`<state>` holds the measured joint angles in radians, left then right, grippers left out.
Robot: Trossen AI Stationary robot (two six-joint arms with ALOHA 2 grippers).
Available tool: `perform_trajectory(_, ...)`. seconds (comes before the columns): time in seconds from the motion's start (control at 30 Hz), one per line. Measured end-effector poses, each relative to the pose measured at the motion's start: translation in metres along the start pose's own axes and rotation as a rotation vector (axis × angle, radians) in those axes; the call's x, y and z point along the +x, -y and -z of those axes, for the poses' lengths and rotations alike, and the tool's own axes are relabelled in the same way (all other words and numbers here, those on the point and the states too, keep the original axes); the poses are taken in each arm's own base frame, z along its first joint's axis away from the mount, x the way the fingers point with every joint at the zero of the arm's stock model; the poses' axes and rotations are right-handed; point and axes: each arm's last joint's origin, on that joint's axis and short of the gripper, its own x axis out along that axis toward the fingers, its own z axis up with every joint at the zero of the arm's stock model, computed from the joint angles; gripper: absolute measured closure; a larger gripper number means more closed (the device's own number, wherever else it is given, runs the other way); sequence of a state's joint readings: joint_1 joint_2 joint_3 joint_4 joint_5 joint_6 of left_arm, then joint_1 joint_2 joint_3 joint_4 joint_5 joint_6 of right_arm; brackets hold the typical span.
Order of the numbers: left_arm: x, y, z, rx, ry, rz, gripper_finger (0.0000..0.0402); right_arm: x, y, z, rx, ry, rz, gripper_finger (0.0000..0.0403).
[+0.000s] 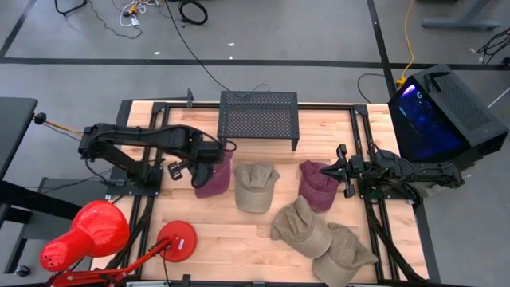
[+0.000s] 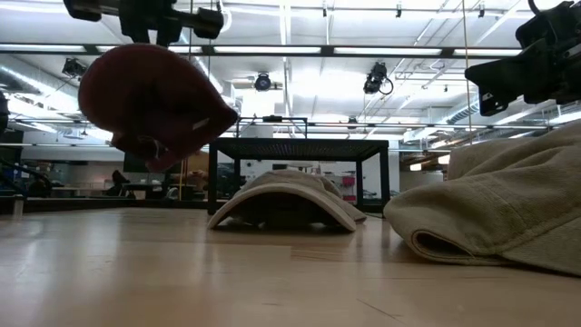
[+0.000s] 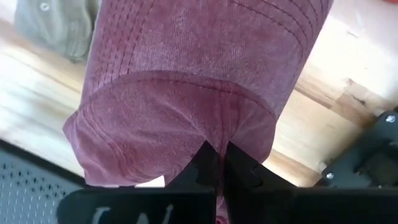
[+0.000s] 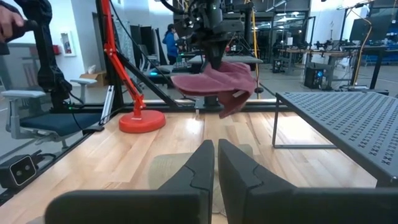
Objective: Pick & Place hat
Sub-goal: Put the left red cap on the shelf
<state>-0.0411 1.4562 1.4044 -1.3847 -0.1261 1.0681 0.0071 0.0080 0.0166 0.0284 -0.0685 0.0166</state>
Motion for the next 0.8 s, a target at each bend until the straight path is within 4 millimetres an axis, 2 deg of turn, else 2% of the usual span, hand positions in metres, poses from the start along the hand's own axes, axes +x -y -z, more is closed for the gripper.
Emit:
perform_trajectory(0.5,0.031,-0.016,-0.013,0.201,0.005,0.1,0.0395,0.0,0.0,0.0,0.0,0.0,0.0,0.0376)
perform_trajectory(0.8,0.049,-0.022,-0.019,0.212,-0.011,0.14,0.0393,0.0,0.0,0.0,0.0,0.0,0.0,0.0376)
